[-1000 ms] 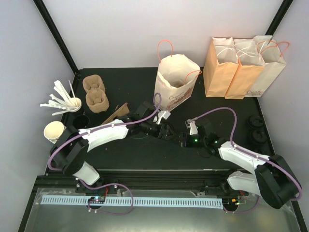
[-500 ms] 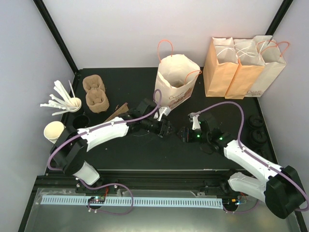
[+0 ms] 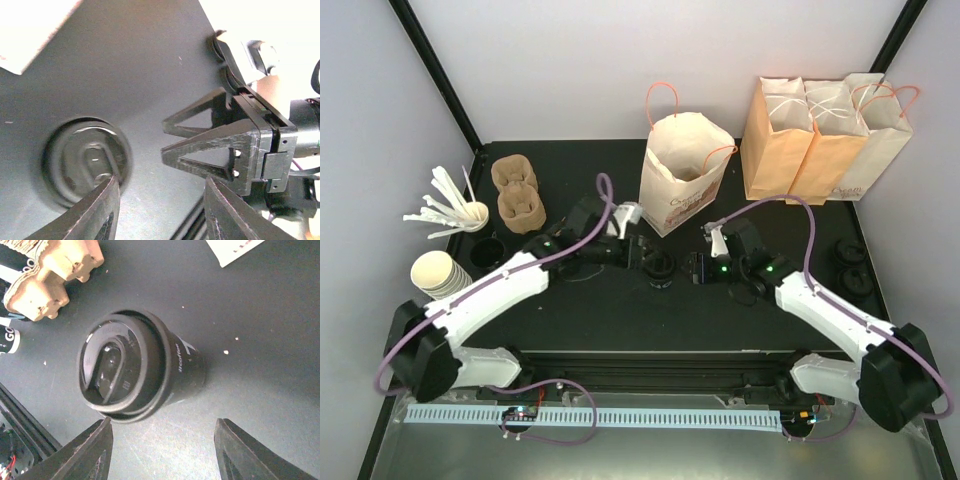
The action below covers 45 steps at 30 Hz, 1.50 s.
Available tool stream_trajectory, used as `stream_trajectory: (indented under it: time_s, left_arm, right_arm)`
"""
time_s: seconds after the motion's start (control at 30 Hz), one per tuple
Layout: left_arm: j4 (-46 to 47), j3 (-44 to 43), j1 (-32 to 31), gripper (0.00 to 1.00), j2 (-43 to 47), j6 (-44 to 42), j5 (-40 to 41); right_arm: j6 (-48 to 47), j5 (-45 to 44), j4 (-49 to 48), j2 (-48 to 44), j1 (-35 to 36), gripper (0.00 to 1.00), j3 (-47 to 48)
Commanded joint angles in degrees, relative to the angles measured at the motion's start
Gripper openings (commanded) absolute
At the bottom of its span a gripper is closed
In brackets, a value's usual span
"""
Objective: Pack the takeout coffee
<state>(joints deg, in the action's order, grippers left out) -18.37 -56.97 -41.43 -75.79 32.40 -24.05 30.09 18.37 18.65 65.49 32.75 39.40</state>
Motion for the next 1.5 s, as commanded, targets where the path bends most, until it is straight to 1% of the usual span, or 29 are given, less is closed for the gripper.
stream_trajectory:
  time_s: [0.0, 0.13, 0.2, 0.4, 0.57, 0.63, 0.7, 0.8, 0.97, 1.03, 1.27, 1.37, 1.47]
  left_arm:
    - [1.3, 4.9, 5.5, 0.49, 5.5, 2.0, 4.0]
    - [1.3, 7.1, 9.8, 0.48, 4.7, 2.7, -0.1]
    - [3.1, 8.5, 10.9, 0.47, 3.6, 3.4, -2.6]
    - [9.2, 11.4, 11.5, 0.47, -1.0, 5.4, -6.9]
    - [11.2, 12.0, 11.4, 0.45, -3.5, 6.2, -8.7]
    - [11.8, 12.5, 11.5, 0.45, -4.0, 6.5, -8.7]
    - [13.0, 13.1, 11.5, 0.44, -4.3, 7.0, -9.0]
    - [15.2, 14.1, 11.5, 0.42, -4.7, 8.1, -9.8]
    - [16.9, 15.3, 11.5, 0.40, -4.9, 9.2, -9.9]
    - [17.0, 15.5, 11.5, 0.40, -4.9, 9.4, -9.7]
    - [18.4, 16.5, 11.5, 0.37, -5.4, 9.9, -9.5]
    - [19.1, 16.9, 11.6, 0.37, -5.3, 10.2, -9.5]
    - [19.4, 17.2, 11.6, 0.37, -5.2, 10.3, -9.4]
  right_arm:
    - [-0.7, 1.7, 0.2, 3.7, -0.1, 0.59, 5.4]
    - [-3.5, -0.7, 4.2, 8.1, 0.7, 0.60, 10.9]
    - [-4.5, -1.7, 5.7, 9.8, 0.7, 0.60, 12.9]
    - [-5.8, -0.9, 7.6, 15.7, 0.8, 0.57, 16.9]
    - [-7.3, -1.1, 8.3, 17.1, 2.0, 0.56, 17.7]
    - [-8.5, -3.7, 10.0, 17.6, 3.5, 0.59, 19.1]
    - [-9.7, -8.4, 13.0, 18.2, 5.4, 0.65, 21.4]
    - [-10.8, -13.7, 16.3, 19.6, 8.1, 0.69, 24.1]
    - [-11.1, -20.9, 20.5, 22.4, 12.1, 0.79, 28.4]
    - [-11.2, -21.8, 21.2, 23.0, 12.8, 0.82, 29.4]
    - [-11.1, -24.0, 23.5, 26.4, 14.4, 0.83, 32.2]
    - [-11.3, -23.2, 23.4, 27.1, 14.9, 0.89, 32.6]
    - [-11.0, -23.0, 23.3, 27.5, 15.2, 0.90, 32.9]
